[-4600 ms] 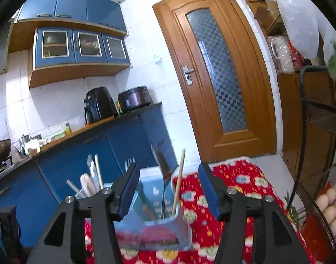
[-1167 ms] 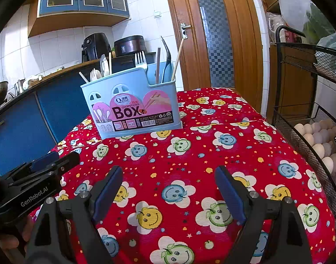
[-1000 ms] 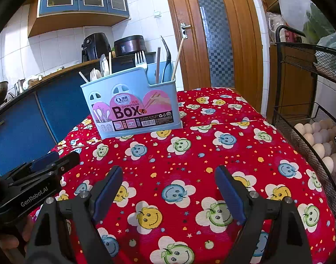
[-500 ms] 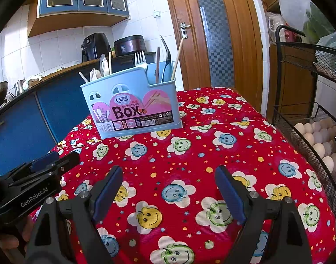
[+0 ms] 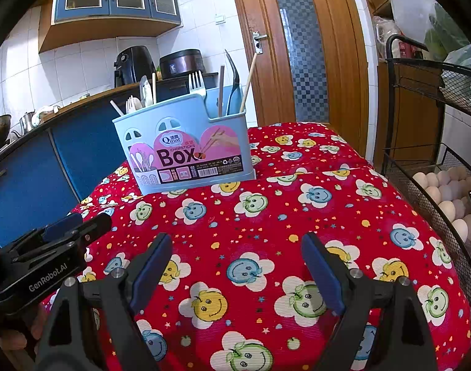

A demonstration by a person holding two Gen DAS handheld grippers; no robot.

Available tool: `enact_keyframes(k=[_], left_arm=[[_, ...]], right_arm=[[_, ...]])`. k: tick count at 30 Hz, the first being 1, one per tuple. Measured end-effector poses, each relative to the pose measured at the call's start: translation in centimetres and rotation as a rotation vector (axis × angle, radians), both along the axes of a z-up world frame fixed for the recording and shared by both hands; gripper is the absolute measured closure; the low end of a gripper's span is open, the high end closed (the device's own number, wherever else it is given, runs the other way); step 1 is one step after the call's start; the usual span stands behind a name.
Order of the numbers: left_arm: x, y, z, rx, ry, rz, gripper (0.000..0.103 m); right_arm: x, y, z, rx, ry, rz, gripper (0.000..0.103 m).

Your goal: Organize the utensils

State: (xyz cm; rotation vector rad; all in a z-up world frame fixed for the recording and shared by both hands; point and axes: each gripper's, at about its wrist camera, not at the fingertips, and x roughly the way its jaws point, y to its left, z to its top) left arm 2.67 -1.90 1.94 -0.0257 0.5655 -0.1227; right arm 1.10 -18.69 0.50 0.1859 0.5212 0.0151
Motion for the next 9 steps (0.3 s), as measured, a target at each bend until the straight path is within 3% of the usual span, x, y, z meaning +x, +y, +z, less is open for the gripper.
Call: enact_keyframes(k=[9], left_arm=[[0.01,-0.04,-0.05,-0.003,0.005,-0.004,0.044]], right_arm=[[0.01,0.08,-0.08,-0.001,0.004,0.000,0.016]])
